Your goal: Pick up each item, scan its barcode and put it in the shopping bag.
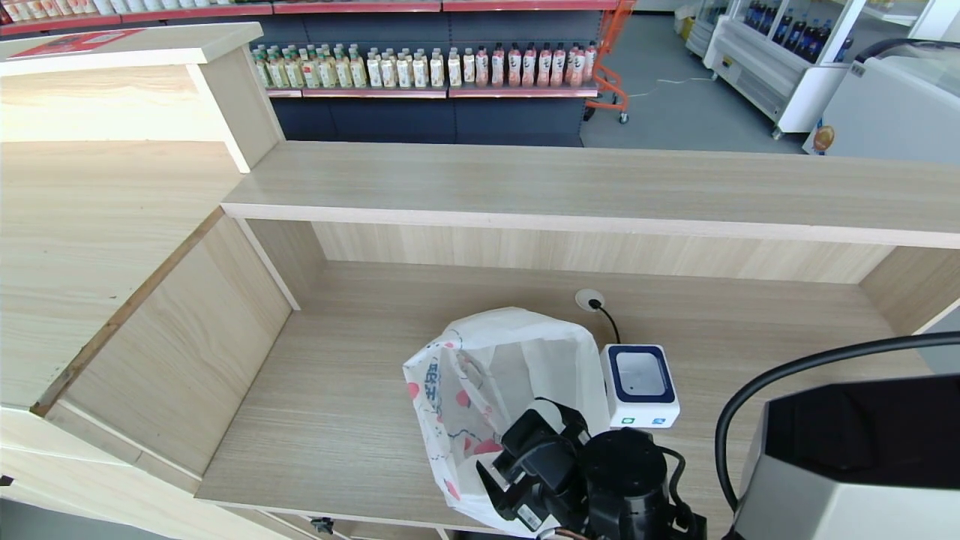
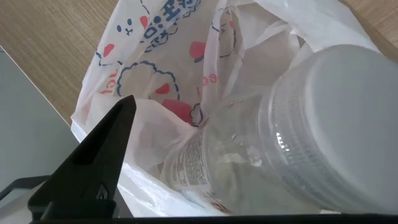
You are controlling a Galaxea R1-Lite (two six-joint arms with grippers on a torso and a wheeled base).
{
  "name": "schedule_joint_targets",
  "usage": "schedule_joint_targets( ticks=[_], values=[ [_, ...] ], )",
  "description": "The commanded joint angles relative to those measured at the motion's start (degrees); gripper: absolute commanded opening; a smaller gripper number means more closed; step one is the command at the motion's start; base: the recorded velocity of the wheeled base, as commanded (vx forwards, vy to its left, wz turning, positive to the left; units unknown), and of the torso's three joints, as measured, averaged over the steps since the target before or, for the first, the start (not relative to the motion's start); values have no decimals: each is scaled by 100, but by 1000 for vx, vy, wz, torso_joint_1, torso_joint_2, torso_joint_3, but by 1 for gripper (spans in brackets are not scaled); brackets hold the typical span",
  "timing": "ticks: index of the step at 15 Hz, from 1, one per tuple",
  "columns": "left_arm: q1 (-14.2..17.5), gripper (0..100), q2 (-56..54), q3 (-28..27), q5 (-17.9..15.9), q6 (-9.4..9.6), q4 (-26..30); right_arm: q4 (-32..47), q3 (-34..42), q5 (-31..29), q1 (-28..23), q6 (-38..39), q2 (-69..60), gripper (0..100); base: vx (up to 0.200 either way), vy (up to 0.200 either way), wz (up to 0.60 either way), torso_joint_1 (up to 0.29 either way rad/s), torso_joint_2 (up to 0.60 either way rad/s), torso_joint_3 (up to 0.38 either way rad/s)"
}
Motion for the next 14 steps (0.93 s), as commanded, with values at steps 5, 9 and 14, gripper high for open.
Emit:
schedule_joint_targets(
  ticks=[5,9,14],
  values=[
    [0,100,-2,0,1,-2,-1,54,18,-94,-11,40,-242,100,0,0,0,0,0,0],
    [0,100,-2,0,1,-2,-1,379,79,-393,200,-188,-1200,100,0,0,0,0,0,0],
    [0,100,-2,0,1,-2,-1,1284,53,-507,288,-162,-2677,100,0,0,0,0,0,0]
  ],
)
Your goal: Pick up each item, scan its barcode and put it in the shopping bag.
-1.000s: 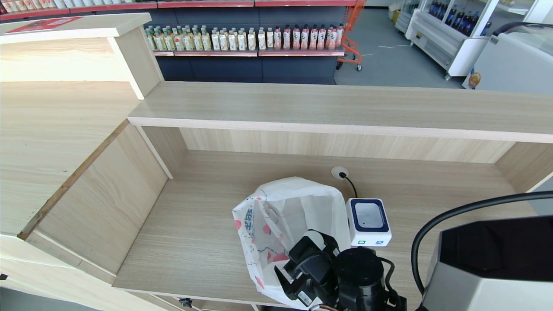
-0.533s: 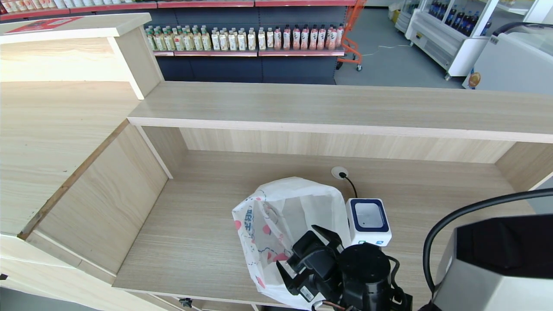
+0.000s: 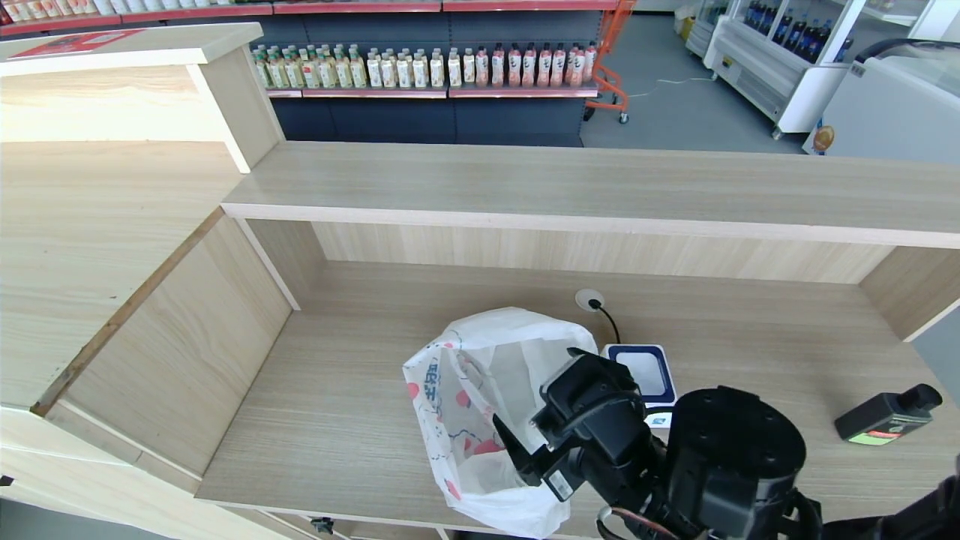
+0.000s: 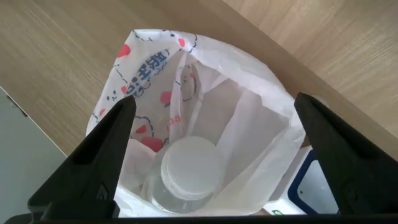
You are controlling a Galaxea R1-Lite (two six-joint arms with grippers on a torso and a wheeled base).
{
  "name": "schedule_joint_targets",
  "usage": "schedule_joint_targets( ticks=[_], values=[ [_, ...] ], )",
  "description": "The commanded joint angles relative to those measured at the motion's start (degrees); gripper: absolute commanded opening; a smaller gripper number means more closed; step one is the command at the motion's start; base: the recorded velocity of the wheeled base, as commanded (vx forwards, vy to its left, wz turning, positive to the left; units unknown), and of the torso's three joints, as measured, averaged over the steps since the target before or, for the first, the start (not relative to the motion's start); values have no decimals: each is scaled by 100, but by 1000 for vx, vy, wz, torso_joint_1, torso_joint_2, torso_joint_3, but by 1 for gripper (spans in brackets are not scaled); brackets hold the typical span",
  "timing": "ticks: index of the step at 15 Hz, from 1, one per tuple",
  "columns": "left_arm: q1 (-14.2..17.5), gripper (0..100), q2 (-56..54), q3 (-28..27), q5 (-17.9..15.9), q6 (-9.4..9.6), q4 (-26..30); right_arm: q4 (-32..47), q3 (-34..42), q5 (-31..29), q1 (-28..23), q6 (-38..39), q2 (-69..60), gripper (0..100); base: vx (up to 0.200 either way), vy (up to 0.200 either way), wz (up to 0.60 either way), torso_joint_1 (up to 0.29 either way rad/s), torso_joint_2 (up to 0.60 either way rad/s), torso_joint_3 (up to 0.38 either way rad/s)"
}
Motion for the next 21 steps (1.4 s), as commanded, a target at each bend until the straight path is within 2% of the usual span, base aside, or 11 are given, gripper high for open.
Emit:
schedule_joint_targets(
  ticks=[1,4,5,6,8,9,11,12,15,18,21],
  values=[
    [0,100,-2,0,1,-2,-1,484,-67,1,27,21,-1028,100,0,0,0,0,0,0],
    [0,100,-2,0,1,-2,-1,1504,-181,1,-26,48,-2267,100,0,0,0,0,0,0],
    [0,100,-2,0,1,-2,-1,2049,-172,-7,-211,101,-2804,100,0,0,0,0,0,0],
    [0,100,-2,0,1,-2,-1,2848,-172,-7,-756,162,-3498,100,0,0,0,0,0,0],
    [0,100,-2,0,1,-2,-1,4835,-216,10,-1687,197,-4957,100,0,0,0,0,0,0],
    [0,100,-2,0,1,-2,-1,6716,-427,98,-1951,215,-6073,100,0,0,0,0,0,0],
    [0,100,-2,0,1,-2,-1,9124,-1025,353,-1942,215,-7172,100,0,0,0,0,0,0],
    [0,100,-2,0,1,-2,-1,9572,-1227,476,-1942,215,-7365,100,0,0,0,0,0,0],
    [0,100,-2,0,1,-2,-1,9818,-1289,458,-1942,215,-7585,100,0,0,0,0,0,0],
    [0,100,-2,0,1,-2,-1,10820,-1333,476,-1986,294,-8024,100,0,0,0,0,0,0],
    [0,100,-2,0,1,-2,-1,11321,-1166,494,-2399,1085,-8314,100,0,0,0,0,0,0]
  ],
)
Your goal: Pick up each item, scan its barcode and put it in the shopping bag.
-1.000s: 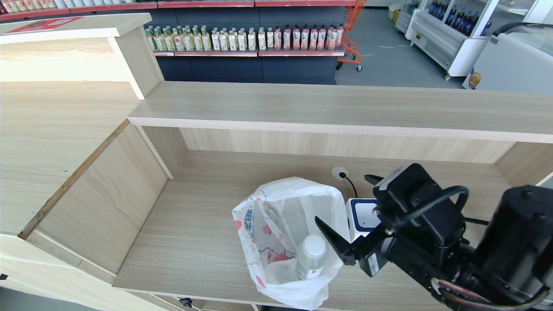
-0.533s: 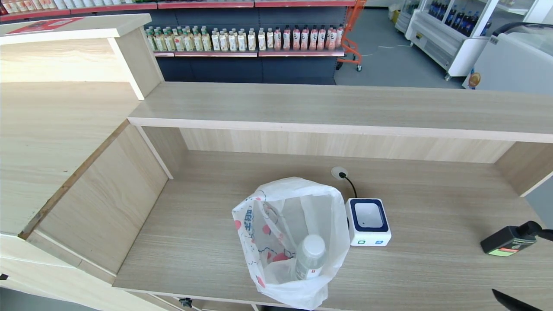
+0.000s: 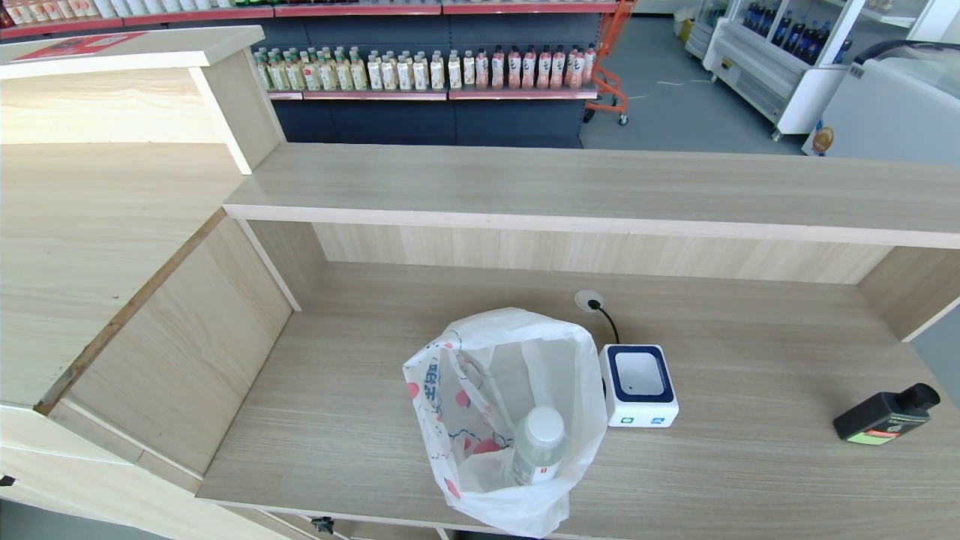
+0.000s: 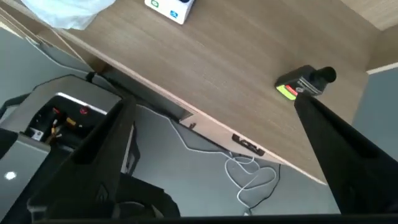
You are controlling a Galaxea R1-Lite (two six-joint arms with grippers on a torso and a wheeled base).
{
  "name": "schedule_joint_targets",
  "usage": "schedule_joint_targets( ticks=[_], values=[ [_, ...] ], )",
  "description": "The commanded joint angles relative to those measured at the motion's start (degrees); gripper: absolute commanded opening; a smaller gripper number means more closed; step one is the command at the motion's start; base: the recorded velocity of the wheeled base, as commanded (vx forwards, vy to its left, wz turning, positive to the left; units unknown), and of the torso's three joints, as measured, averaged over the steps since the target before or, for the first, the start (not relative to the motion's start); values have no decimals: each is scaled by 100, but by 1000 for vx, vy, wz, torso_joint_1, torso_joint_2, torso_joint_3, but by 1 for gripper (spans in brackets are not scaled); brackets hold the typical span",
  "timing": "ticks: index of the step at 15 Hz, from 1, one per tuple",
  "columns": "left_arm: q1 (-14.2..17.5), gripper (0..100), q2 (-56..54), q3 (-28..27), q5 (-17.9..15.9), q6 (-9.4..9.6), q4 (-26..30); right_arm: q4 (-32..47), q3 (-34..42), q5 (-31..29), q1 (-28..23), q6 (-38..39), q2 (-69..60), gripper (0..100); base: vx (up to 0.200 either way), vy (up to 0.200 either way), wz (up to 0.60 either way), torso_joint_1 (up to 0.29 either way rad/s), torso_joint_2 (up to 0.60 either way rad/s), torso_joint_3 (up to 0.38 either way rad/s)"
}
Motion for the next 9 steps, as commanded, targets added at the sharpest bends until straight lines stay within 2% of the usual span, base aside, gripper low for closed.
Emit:
schedule_joint_targets(
  ticks=[1,4,6,9],
  values=[
    [0,100,-2,0,1,-3,-1,-75,180,12,-400,218,-223,100,0,0,0,0,0,0],
    [0,100,-2,0,1,-3,-1,-831,716,-32,-1270,280,-311,100,0,0,0,0,0,0],
    [0,100,-2,0,1,-3,-1,-1305,997,-5,-1762,280,-275,100,0,-200,0,5,-5,2],
    [0,100,-2,0,1,-12,-1,-1587,1234,-23,-1885,280,-319,100,0,-200,0,6,2,2]
  ],
)
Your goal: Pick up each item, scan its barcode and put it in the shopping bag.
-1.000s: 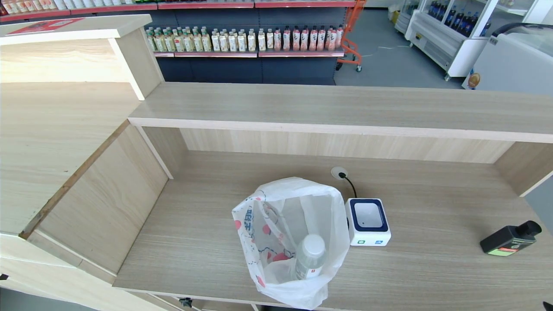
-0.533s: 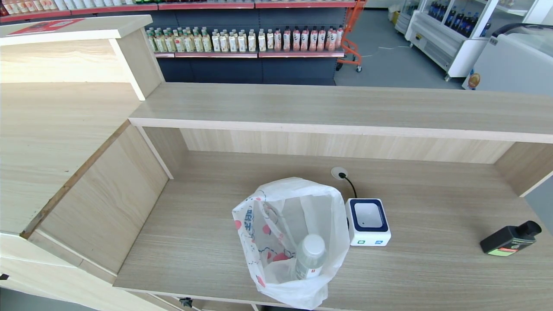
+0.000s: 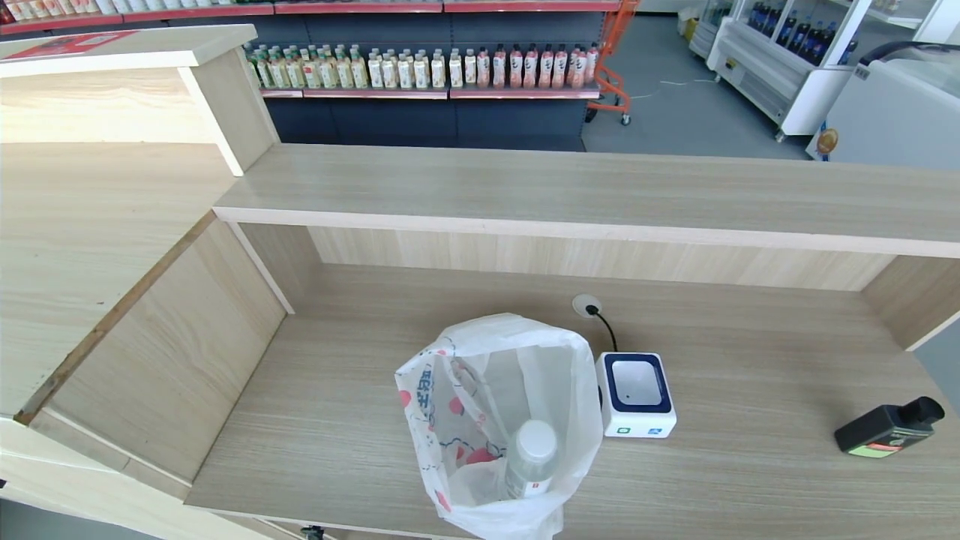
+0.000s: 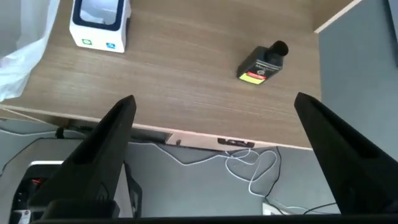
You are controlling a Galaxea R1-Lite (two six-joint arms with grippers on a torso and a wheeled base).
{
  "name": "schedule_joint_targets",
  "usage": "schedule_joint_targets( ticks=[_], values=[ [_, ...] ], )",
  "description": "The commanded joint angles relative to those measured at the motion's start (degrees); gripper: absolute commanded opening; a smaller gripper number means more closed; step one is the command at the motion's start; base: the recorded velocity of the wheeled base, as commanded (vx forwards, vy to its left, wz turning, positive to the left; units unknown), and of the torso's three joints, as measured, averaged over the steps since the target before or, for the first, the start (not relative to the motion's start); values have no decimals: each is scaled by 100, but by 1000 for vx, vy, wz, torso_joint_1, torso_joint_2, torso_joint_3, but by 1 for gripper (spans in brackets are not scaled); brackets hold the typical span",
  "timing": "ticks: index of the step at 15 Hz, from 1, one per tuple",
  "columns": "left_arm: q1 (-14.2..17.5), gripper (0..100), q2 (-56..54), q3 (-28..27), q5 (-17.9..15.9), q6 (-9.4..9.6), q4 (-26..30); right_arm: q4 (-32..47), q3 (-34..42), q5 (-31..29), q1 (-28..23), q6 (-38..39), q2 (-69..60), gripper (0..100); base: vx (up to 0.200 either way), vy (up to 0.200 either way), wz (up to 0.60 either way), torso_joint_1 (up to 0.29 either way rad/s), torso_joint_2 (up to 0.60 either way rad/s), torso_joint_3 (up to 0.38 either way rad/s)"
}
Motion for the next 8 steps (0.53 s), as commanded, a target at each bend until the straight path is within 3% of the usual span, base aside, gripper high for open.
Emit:
schedule_joint_targets(
  ticks=[1,7,8],
  values=[
    [5,100,-2,0,-1,-6,-1,1,120,-10,-67,-4,-5,100,0,-200,0,32,7,-2],
    [5,100,-2,0,8,-6,-1,1,208,-10,-76,84,-5,100,0,-200,0,-6,2,2],
    [5,100,-2,0,8,-15,-1,1,225,8,-76,84,-14,100,-200,-200,0,-2,7,7]
  ],
)
